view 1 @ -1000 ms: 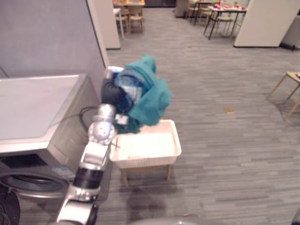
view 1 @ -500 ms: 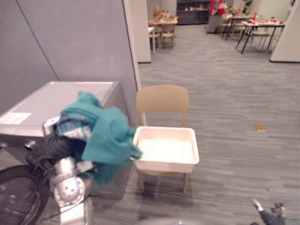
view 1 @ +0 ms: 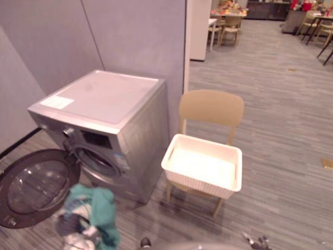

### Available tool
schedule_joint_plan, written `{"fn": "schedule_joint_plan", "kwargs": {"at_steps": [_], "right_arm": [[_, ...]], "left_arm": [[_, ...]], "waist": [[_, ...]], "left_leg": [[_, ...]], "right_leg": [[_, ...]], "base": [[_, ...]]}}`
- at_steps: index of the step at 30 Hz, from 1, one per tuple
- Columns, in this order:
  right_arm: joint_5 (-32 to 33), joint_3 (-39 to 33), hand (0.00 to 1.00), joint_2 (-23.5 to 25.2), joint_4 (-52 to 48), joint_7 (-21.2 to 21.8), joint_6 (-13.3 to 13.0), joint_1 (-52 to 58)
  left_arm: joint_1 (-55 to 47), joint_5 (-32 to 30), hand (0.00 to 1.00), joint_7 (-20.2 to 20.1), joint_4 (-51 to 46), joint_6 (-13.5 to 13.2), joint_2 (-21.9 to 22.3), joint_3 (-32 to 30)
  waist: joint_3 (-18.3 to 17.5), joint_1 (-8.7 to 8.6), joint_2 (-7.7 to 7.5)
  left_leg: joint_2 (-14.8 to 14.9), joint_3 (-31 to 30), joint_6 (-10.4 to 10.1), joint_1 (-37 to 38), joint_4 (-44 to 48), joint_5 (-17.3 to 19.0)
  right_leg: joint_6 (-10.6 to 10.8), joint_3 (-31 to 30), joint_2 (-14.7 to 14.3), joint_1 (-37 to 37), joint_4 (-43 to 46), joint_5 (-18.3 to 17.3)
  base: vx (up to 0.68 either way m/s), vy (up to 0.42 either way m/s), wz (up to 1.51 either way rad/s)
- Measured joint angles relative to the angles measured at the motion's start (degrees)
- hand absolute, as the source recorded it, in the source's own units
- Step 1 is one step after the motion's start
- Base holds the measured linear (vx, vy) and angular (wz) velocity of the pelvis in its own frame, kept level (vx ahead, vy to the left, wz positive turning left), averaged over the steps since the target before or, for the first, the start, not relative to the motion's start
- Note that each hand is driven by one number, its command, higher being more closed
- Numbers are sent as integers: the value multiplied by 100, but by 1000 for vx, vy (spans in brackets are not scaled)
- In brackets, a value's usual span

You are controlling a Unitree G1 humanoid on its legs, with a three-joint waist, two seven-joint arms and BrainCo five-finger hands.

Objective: Pick up the laundry basket with both hands and put the clothes into the washing machine.

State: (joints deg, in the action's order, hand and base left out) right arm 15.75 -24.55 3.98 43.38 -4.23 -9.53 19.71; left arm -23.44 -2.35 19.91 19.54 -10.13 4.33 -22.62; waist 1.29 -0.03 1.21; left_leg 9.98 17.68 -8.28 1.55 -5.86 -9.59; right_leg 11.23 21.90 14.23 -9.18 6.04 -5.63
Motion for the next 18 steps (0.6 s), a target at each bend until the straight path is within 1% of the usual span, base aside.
{"fn": "schedule_joint_plan", "kwargs": {"at_steps": [1, 2, 3, 4, 6, 7, 8, 9, 10, 11, 12, 13, 14, 15, 16, 17, 18], "right_arm": [[-6, 124, 0, -20, 265, -71, 13, -151], [-20, 258, 0, -28, 386, -116, 50, -258], [-37, 328, 0, -32, 443, -137, 75, -334], [-70, 509, 0, -47, 508, -185, 112, -473], [-209, 725, 0, -56, 522, -224, 117, -593], [-284, 880, 0, -78, 529, -228, 115, -689], [-286, 968, 0, -128, 530, -230, 115, -731], [-284, 1193, 0, -269, 549, -228, 115, -836], [-303, 1431, 0, -449, 594, -227, 114, -969], [-304, 1454, 0, -477, 596, -227, 114, -995], [-320, 1527, 0, -609, 669, -236, 108, -1088], [-391, 1581, 0, -757, 807, -286, 109, -1184], [-422, 1600, 0, -802, 850, -320, 110, -1221], [-467, 1594, 0, -834, 924, -339, 114, -1292], [-502, 1556, 0, -839, 984, -336, 101, -1404], [-502, 1551, 0, -854, 968, -343, 94, -1448], [-502, 1566, 0, -903, 960, -345, 94, -1434]], "left_arm": [[1, -11, 100, -73, 587, 86, -22, 216], [5, -10, 100, -152, 949, 145, -27, 379], [5, -10, 100, -200, 1141, 170, -26, 477], [10, -6, 100, -264, 1435, 217, -25, 645], [-7, 67, 100, -345, 1540, 243, -39, 711], [-6, 75, 100, -355, 1540, 244, -109, 725], [1, 82, 100, -359, 1538, 244, -126, 735], [22, 191, 100, -365, 1515, 239, -121, 746], [23, 287, 100, -365, 1390, 234, -113, 749], [30, 288, 100, -372, 1354, 234, -108, 770], [34, 296, 100, -376, 1126, 218, -40, 918], [51, 296, 100, -382, 842, 180, 16, 1013], [84, 298, 100, -379, 776, 181, 48, 1066], [151, 293, 100, -384, 728, 187, 42, 1130], [230, 285, 100, -424, 605, 205, -28, 1164], [209, 285, 100, -431, 546, 209, -23, 1152], [165, 284, 100, -445, 558, 210, -16, 1136]], "waist": [[22, -7, -41], [30, -30, -34], [67, -54, -63], [169, -70, -97], [231, -50, -125], [320, -56, -115], [382, -52, -106], [486, -29, -54], [495, 5, 77], [507, 6, 98], [508, -1, 173], [517, -6, 191], [561, -16, 248], [591, -25, 78], [716, 7, 85], [771, 75, 142], [814, 203, 251]], "left_leg": [[-10, 10, 1, 76, 0, 1], [-6, 27, 9, 119, 0, 8], [1, 41, 17, 146, 1, 15], [25, 88, 32, 226, 2, 28], [109, 202, 32, 295, 44, 42], [192, 216, 7, 301, 193, 121], [248, 213, -9, 268, 378, 214], [425, 185, 39, 101, 907, 404], [617, 20, 48, -273, 1492, 473], [637, -40, 63, -348, 1559, 460], [675, -321, 110, -690, 1680, 301], [588, -691, 219, -1058, 1530, -167], [528, -786, 280, -1214, 1397, -519], [332, -891, 431, -1285, 916, -1227], [374, -449, 747, -1820, 2342, -238], [519, -245, 971, -2136, 3683, 495], [657, 9, 962, -2229, 5535, 1219]], "right_leg": [[-10, -30, 13, -50, 23, -44], [-18, -64, 19, -54, 80, -92], [-18, -90, 22, -42, 136, -138], [-46, -189, 28, 8, 334, -272], [-117, -331, 5, 156, 636, -463], [-185, -350, -28, 163, 777, -551], [-194, -376, -41, 161, 843, -598], [-256, -440, -109, 182, 971, -665], [-294, -448, -199, 374, 1199, -707], [-309, -417, -212, 401, 1254, -721], [-388, -148, -229, 548, 1475, -813], [-484, 307, -217, 645, 1640, -997], [-564, 531, -222, 649, 1686, -1048], [-701, 853, -184, 637, 1627, -1109], [-813, 1342, -37, 706, 1726, -1138], [-827, 1466, -45, 721, 1797, -1147], [-866, 1738, -96, 575, 1811, -1168]], "base": [[81, -7, -4], [60, -11, -11], [32, -24, -15], [43, -57, -24], [57, -87, -26], [49, -93, -14], [39, -136, -19], [25, -186, -22], [18, -159, -15], [27, -175, 32], [-27, -178, 118], [-52, -222, 156], [-102, -182, 185], [-136, -131, 172], [-157, -127, 151], [-200, -160, 125], [-172, -147, 113]]}}
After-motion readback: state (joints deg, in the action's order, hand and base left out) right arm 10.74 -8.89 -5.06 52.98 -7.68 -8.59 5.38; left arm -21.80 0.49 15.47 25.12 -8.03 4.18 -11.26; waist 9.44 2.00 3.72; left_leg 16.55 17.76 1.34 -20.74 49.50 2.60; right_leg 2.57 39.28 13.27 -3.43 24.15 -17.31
